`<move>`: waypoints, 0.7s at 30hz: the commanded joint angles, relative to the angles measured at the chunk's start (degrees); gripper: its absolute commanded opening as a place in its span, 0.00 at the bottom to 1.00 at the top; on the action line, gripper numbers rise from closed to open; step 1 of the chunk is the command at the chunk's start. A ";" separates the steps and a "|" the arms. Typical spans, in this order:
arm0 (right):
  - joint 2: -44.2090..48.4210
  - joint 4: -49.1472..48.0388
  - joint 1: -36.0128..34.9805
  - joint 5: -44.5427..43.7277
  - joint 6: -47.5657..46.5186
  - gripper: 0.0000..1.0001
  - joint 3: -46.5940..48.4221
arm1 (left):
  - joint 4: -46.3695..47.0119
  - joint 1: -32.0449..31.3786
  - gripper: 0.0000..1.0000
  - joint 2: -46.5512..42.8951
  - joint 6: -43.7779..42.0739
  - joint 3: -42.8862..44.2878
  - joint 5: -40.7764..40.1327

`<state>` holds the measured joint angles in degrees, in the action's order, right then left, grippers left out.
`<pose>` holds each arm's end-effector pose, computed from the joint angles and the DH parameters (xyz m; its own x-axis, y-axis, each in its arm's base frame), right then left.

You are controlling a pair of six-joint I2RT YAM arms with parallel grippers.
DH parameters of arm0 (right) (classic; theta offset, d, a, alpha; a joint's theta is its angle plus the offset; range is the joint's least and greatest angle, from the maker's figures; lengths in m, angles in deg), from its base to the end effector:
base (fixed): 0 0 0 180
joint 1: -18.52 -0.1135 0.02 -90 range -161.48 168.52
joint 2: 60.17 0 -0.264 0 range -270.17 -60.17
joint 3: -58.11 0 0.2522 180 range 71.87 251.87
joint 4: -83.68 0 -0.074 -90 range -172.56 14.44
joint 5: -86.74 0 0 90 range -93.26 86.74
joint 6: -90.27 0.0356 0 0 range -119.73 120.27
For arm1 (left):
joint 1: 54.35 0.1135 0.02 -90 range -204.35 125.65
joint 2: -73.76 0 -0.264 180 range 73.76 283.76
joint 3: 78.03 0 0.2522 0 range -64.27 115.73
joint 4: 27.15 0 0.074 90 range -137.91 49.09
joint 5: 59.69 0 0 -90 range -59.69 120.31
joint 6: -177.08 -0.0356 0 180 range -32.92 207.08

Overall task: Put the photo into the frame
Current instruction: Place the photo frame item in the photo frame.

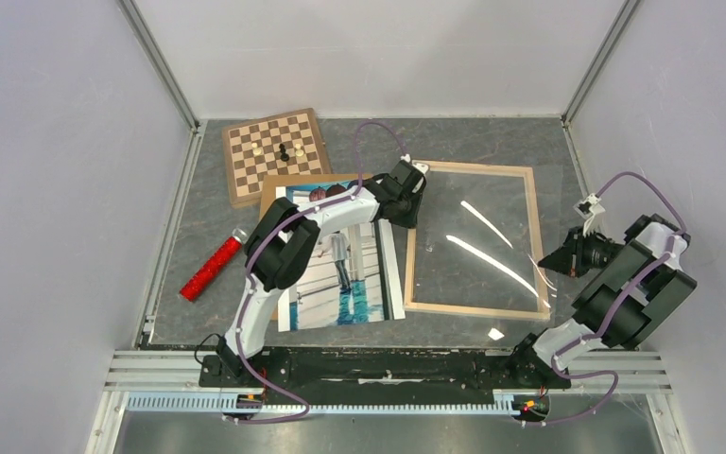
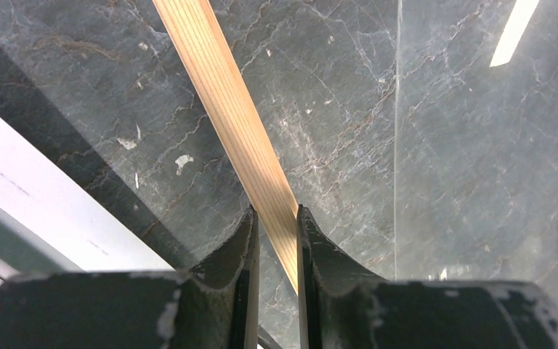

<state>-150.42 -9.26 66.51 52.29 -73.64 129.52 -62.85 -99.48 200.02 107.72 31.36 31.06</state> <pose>0.1785 -0.1543 0.2055 -0.7275 -0.0044 -0.6861 -0.4600 0.7450 0.4830 0.3412 -0.3434 0.1662 -0.7760 0.2800 -0.5651 0.4709 0.8533 -0.2240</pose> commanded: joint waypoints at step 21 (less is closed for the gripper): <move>-5.60 -13.39 -7.35 5.81 11.39 0.00 3.25 | -5.49 -0.50 0.41 -0.46 -4.21 -3.14 4.17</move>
<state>-154.93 -19.88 59.60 54.63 -60.94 130.70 -62.85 -99.30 199.17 107.24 30.05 32.46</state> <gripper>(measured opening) 0.006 0.349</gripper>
